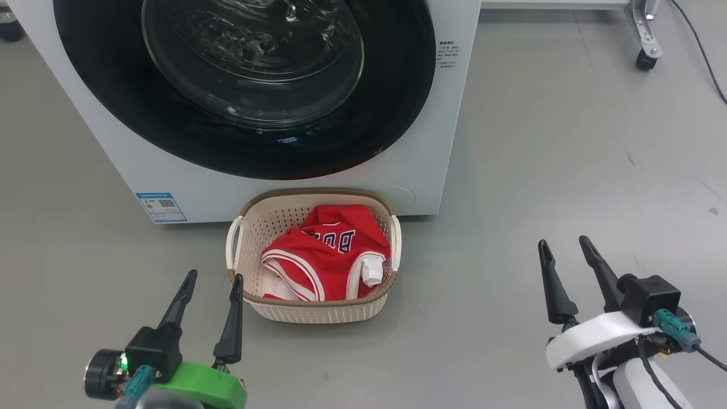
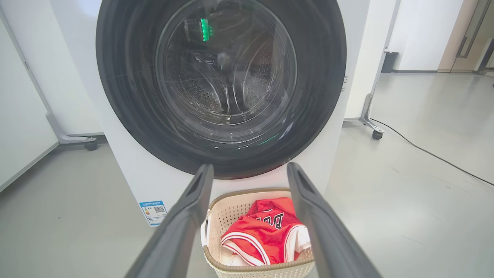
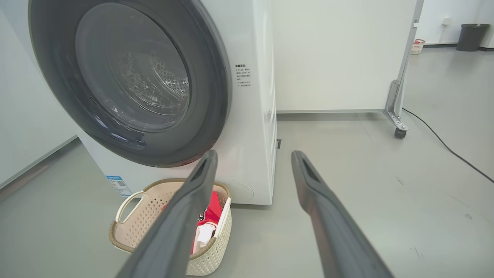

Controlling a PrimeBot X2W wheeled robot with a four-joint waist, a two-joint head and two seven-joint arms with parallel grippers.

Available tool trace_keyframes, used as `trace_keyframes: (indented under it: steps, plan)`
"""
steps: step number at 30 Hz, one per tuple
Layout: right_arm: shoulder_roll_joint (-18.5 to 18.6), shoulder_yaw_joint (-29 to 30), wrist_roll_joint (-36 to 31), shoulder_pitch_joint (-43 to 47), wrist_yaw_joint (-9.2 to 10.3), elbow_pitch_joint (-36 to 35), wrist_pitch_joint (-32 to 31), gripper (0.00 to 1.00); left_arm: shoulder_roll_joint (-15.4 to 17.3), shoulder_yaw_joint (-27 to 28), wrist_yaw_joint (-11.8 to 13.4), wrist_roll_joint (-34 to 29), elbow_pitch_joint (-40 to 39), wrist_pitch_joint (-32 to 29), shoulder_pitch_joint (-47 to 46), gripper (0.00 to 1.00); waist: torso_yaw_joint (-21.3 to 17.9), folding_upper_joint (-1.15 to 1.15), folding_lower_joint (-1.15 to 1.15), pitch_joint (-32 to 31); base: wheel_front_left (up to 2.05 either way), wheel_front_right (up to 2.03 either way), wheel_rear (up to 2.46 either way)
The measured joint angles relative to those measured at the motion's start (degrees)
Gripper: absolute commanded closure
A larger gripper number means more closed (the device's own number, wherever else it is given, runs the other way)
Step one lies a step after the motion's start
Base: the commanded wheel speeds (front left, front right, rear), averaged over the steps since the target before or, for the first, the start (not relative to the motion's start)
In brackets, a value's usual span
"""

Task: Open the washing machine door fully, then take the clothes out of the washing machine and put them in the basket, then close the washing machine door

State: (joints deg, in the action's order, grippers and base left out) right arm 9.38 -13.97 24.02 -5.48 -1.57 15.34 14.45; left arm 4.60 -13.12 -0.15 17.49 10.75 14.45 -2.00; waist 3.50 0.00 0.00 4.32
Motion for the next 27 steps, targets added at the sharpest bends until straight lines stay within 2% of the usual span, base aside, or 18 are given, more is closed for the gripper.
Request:
trace_keyframes:
  steps: [8,27]
  plan:
    - [-0.2,0.0,-0.5,5.1,0.73,-3.0,0.0,0.00,0.0,-0.1,0.0,0.0,-0.1,0.0,1.3,0.00,-0.8,0.00,0.00,-1.5,0.00,0.00,0.00]
    - [0.1,0.7,-1.5,8.7,1.74,-8.1,0.0,0.00,0.1,-0.1,0.0,0.2,-1.1,-0.3,2.1,0.00,-0.6,0.00,0.00,-2.1,0.00,0.00,0.00]
